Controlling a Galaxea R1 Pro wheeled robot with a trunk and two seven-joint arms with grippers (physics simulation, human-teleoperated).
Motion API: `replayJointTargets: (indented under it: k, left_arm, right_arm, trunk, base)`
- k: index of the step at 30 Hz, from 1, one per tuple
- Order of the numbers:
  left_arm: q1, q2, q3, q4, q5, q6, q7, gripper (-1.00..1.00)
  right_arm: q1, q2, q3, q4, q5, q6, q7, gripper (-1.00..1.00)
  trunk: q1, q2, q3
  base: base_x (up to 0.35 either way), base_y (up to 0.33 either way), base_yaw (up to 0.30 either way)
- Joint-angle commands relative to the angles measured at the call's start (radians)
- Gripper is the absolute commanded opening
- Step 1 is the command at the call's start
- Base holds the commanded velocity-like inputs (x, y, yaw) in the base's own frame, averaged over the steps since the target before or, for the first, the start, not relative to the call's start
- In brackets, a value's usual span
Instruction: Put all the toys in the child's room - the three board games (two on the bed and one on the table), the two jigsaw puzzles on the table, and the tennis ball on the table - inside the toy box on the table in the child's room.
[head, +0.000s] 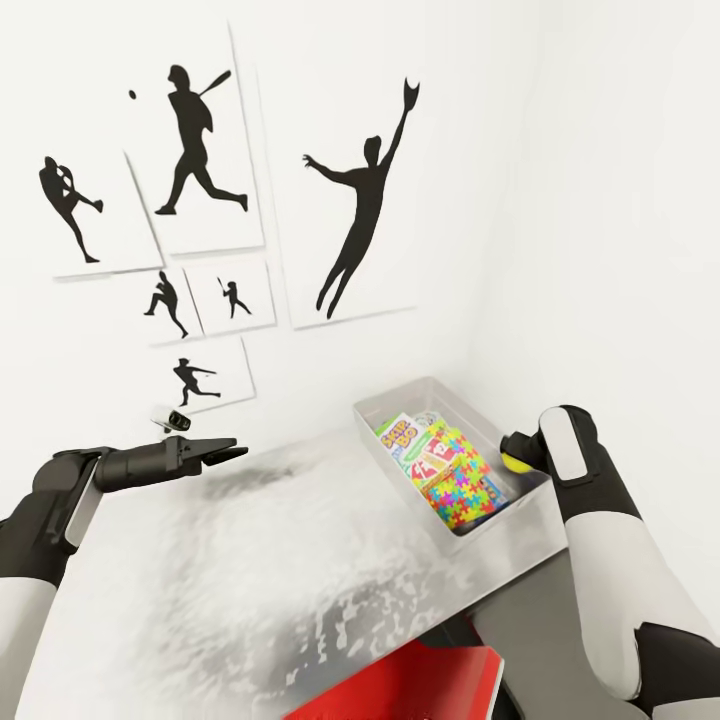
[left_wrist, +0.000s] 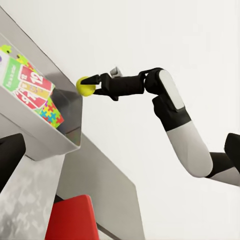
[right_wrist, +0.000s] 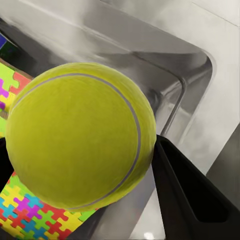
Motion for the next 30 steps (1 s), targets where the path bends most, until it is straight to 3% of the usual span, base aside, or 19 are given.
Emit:
replayJointTargets:
  k: [1, 30]
  left_arm:
    - [-0.001, 0.000, 0.000, 0.000, 0.000, 0.011, -0.004, 1.00]
    - [0.000, -0.001, 0.000, 0.000, -0.004, 0.009, -0.005, 1.00]
  right_arm:
    - [-0.002, 0.000, 0.000, 0.000, -0.013, 0.000, -0.012, -1.00]
    - [-0.013, 0.003, -0.002, -0.008, -0.013, 0.002, -0.012, -1.00]
  trunk:
    - [0.001, -0.002, -0.004]
    - [0.001, -0.002, -0.051]
  base:
    - [0.000, 0.000, 0.000]
    - [0.000, 0.000, 0.000]
